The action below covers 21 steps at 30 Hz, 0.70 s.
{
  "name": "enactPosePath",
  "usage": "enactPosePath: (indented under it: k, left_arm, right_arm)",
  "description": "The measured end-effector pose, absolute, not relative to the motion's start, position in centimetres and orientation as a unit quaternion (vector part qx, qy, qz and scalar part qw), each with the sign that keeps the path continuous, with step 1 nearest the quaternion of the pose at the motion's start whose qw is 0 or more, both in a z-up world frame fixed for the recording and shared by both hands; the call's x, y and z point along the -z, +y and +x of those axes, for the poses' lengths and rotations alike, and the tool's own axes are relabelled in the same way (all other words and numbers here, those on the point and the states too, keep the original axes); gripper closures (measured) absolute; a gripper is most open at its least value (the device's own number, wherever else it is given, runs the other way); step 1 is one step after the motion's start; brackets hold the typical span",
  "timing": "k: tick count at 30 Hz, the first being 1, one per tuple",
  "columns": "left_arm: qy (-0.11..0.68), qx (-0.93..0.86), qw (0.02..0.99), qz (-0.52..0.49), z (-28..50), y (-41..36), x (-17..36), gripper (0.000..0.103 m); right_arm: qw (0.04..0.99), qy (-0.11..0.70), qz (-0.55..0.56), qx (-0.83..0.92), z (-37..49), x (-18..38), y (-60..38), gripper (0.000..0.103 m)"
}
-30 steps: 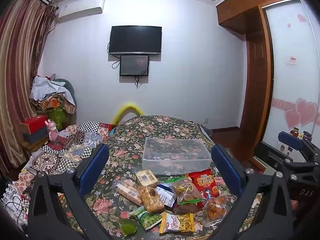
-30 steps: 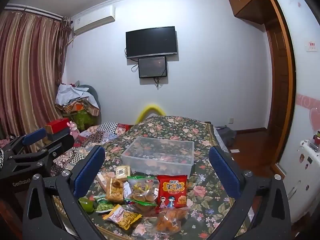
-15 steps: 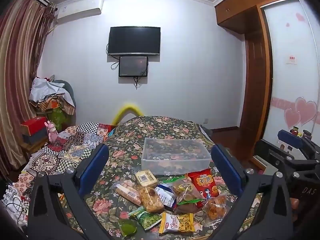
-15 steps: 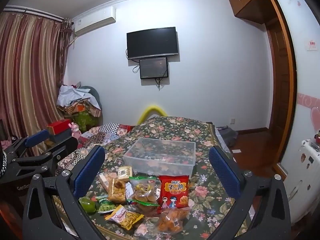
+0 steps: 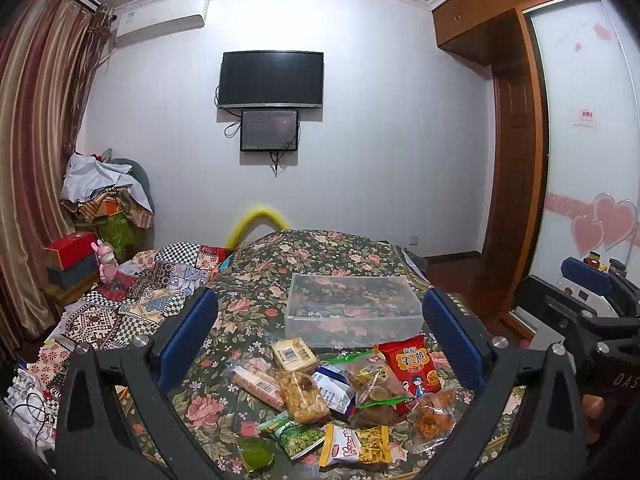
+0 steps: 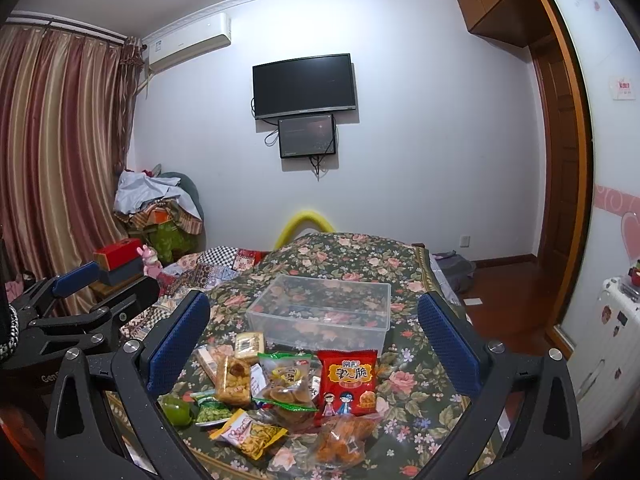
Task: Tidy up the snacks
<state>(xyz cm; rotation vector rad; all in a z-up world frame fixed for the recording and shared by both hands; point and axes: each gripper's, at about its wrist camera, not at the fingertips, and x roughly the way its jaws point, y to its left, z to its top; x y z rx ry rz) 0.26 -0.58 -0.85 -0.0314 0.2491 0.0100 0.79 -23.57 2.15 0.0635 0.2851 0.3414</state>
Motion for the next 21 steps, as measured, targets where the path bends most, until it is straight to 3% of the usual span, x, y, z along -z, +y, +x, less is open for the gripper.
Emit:
enactPosePath:
  k: [21]
  left_arm:
    - [0.124, 0.000, 0.992, -0.013, 0.22, -0.66, 0.67, 0.000]
  right_arm:
    - [0.975, 0.137, 0.033, -0.173, 0.70, -2.10, -23.77, 0.000]
